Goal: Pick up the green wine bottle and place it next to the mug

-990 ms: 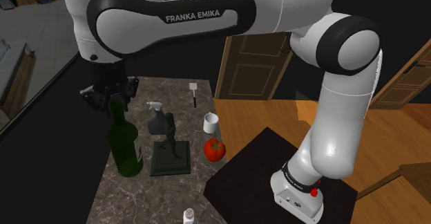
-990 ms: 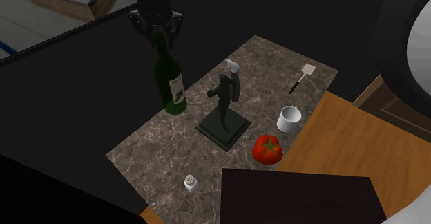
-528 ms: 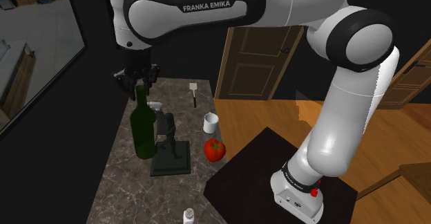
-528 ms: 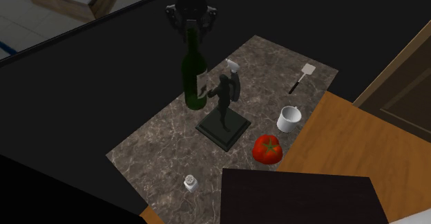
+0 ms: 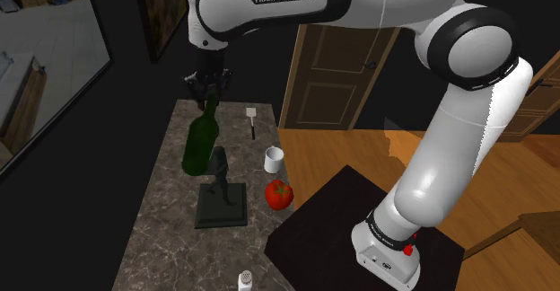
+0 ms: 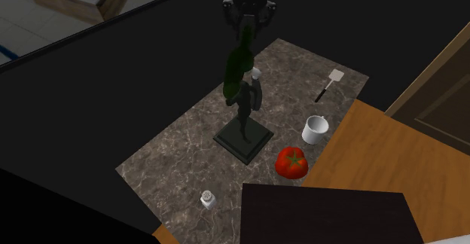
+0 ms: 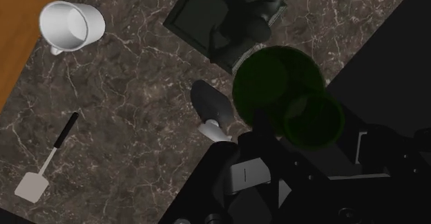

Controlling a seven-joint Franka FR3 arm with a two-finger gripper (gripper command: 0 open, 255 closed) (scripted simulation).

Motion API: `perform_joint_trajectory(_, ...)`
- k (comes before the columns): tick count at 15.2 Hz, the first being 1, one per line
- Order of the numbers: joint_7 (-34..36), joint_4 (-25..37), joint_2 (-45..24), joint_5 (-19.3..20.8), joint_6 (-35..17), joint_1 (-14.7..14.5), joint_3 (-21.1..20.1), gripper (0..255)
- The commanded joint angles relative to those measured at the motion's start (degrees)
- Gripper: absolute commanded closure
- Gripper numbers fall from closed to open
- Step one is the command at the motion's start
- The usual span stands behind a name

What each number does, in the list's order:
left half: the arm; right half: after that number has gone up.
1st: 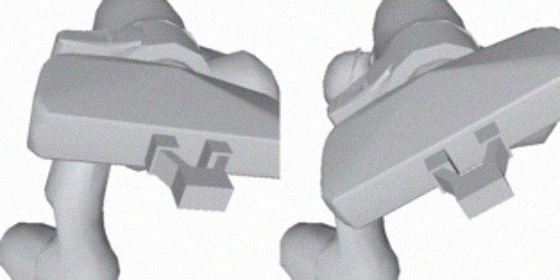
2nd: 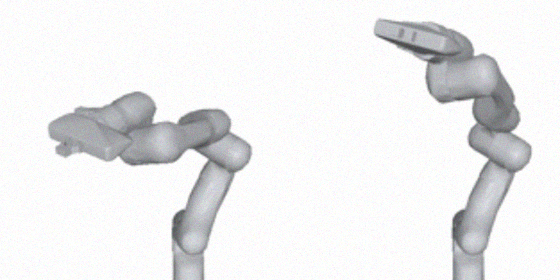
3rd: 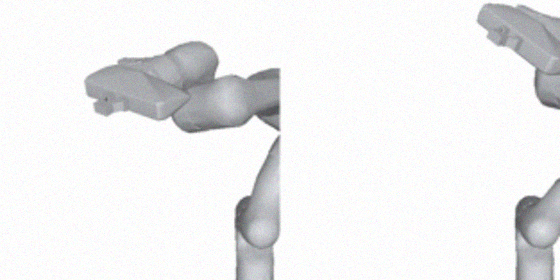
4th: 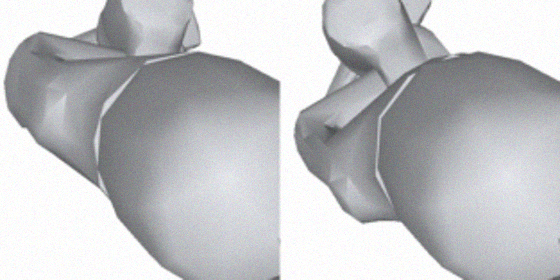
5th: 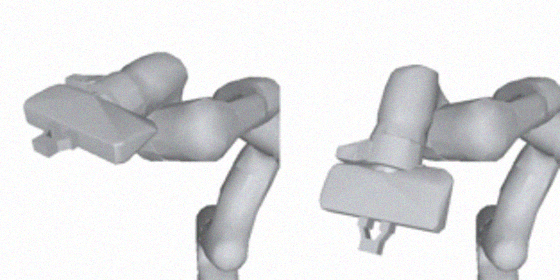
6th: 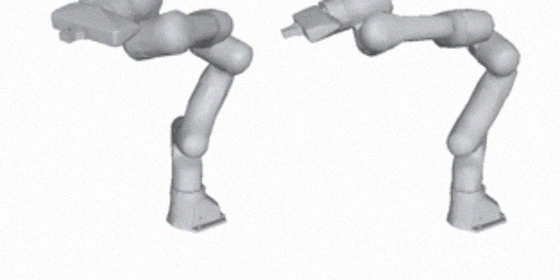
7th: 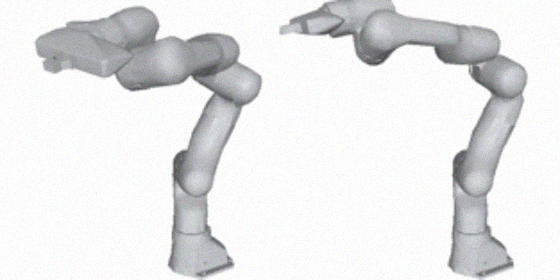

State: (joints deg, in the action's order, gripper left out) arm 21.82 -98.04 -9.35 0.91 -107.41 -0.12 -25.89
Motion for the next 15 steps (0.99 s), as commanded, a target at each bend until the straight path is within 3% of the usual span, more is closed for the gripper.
perform_joint_trajectory(1, -2.7, -0.3, 0.1, -0.2, -0.2, 1.6, 1.0, 255)
perform_joint_trajectory(15, -19.6, 6.1, -4.2, -0.1, 2.7, 11.3, 8.0, 255)
